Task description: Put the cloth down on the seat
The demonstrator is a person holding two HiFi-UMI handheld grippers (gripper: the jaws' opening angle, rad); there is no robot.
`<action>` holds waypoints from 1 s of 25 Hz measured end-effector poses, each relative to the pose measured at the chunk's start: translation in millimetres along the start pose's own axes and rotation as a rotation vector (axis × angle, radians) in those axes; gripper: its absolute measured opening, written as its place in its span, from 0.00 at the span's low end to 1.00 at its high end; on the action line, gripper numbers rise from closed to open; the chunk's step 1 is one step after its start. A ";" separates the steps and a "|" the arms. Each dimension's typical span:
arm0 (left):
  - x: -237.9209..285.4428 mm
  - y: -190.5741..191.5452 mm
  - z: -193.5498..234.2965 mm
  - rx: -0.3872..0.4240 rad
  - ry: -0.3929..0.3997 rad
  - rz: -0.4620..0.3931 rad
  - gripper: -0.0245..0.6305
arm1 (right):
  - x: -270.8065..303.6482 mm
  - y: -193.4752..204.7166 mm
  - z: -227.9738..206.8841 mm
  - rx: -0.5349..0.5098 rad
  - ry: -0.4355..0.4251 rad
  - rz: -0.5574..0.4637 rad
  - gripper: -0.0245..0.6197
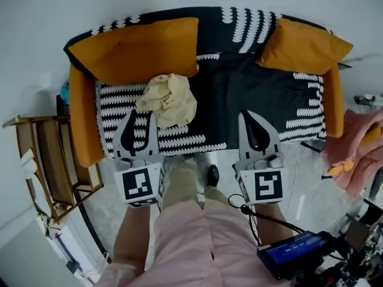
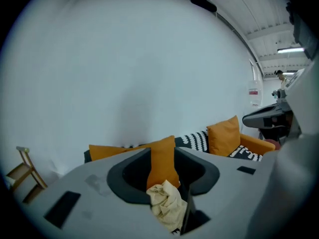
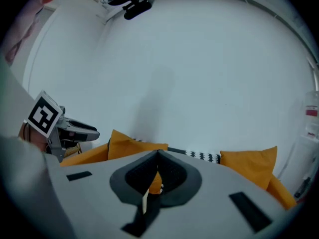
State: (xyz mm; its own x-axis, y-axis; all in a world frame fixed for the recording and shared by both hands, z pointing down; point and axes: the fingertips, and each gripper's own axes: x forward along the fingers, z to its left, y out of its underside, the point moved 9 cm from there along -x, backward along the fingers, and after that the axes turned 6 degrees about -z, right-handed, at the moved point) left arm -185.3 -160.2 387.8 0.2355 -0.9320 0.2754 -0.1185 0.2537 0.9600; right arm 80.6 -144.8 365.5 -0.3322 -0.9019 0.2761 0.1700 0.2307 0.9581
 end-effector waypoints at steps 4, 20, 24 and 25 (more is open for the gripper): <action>-47.1 -33.3 -16.9 0.009 -0.060 -0.071 0.17 | -23.3 -29.2 -2.4 -0.014 -0.017 -0.094 0.04; -153.0 -113.9 -73.2 -0.024 -0.158 -0.299 0.11 | -99.9 -92.1 5.6 -0.073 -0.087 -0.297 0.04; -157.0 -118.1 -84.8 -0.017 -0.147 -0.310 0.11 | -112.1 -93.0 1.7 -0.086 -0.081 -0.298 0.04; -156.1 -118.5 -86.9 -0.014 -0.144 -0.312 0.11 | -112.8 -91.9 0.3 -0.089 -0.082 -0.306 0.04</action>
State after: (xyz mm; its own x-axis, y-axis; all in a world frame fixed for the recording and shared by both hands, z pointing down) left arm -124.2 -22.3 235.4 0.1197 -0.9920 -0.0407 -0.0487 -0.0468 0.9977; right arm 102.1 -64.2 246.3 -0.4535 -0.8911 -0.0146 0.1298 -0.0822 0.9881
